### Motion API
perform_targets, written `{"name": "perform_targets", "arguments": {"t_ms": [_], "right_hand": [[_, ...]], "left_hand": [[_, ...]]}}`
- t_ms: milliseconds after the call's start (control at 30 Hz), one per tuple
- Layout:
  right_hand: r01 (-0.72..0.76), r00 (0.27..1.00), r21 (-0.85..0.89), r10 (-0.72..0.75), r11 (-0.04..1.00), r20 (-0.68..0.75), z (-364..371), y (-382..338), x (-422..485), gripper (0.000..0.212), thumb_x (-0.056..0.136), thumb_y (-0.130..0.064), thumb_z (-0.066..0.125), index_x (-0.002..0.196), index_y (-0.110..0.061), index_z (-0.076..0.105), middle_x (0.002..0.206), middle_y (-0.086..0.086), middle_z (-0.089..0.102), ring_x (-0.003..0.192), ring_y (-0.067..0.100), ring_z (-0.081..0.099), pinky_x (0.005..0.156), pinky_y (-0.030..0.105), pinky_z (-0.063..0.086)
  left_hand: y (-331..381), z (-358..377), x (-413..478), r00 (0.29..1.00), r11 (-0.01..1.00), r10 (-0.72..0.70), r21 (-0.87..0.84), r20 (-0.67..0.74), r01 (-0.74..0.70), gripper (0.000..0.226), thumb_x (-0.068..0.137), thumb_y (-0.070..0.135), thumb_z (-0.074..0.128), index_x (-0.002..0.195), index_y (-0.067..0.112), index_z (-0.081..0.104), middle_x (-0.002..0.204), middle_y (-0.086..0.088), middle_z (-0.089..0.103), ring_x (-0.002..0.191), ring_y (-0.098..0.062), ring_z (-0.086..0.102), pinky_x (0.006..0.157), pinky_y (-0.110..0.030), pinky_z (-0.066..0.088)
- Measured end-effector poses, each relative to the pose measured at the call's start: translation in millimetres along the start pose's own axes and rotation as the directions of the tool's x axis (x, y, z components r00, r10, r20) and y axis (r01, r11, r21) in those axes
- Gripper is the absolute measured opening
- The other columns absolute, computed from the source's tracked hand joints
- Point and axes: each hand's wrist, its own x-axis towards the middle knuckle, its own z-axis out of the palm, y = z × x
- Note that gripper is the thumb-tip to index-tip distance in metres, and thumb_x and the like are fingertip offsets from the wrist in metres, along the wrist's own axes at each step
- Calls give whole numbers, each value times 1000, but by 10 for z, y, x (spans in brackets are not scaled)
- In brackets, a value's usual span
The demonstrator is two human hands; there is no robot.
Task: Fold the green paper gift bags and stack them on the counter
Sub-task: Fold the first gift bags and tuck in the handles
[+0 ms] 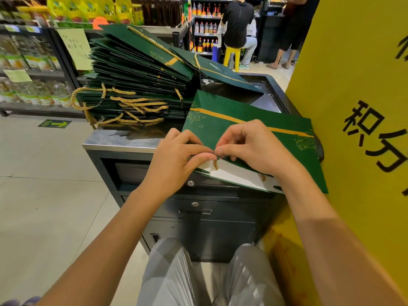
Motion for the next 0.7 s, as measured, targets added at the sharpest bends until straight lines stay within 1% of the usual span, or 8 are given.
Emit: {"name": "perform_targets", "arguments": {"t_ms": [167,200,300,367,500,567,633,700], "right_hand": [[-20,997,-20,21,1000,77,-45,16,-69,13,94,-36,70,94,-28,81,91,-1,75,87,27,68,80,47,56],[-17,995,-6,17,1000,101,-70,19,-96,13,95,-34,69,97,-29,81,98,-5,75,91,24,68,82,43,56],[-36,985,35,30,999,171,-148,19,-182,20,89,-19,78,106,-28,80,114,-17,70,105,-1,64,85,11,46],[-48,983,5,47,999,176,-165,34,-204,27,85,-19,81,109,-31,79,121,-21,67,113,-7,60,92,8,41],[-55,989,-16,56,998,139,-143,25,-177,23,87,-20,78,107,-31,80,121,-21,69,112,-9,61,100,18,44],[-64,989,-24,66,998,128,-144,20,-163,24,87,-21,77,109,-30,79,116,-21,72,109,-8,63,101,24,49],[-65,990,-34,69,997,119,-140,15,-164,24,87,-24,78,110,-31,79,110,-21,74,106,-7,65,102,29,50],[-61,992,-27,64,998,112,-135,11,-167,23,87,-26,78,109,-32,79,109,-22,74,106,-6,65,102,31,51]], "left_hand": [[-2,18,6,1000,1000,-12,3,0,12,57,98,68,33,105,34,79,95,9,63,88,-19,43,71,-49,47],[-4,23,8,1000,1000,-16,5,3,16,58,98,68,32,105,34,79,95,9,63,88,-19,42,70,-50,47],[6,35,21,999,999,-33,8,2,33,61,98,69,29,105,34,79,95,9,63,87,-16,40,71,-49,47],[30,42,11,999,999,-43,13,-8,43,62,98,69,29,105,34,79,96,10,63,88,-14,39,73,-49,47],[87,78,-62,996,997,-74,-19,-40,74,58,98,67,33,106,32,78,102,9,64,94,-17,48,80,-51,48],[142,85,-94,990,993,-119,-18,-72,118,54,97,67,40,108,30,77,106,9,67,100,-17,54,90,-54,46],[203,90,-139,975,982,-191,-30,-115,189,39,93,60,52,110,29,70,111,12,68,108,-3,55,107,-58,36],[253,101,-201,964,976,-196,-135,-179,173,24,89,45,67,101,26,58,112,9,66,111,9,49,109,-60,34]]}}
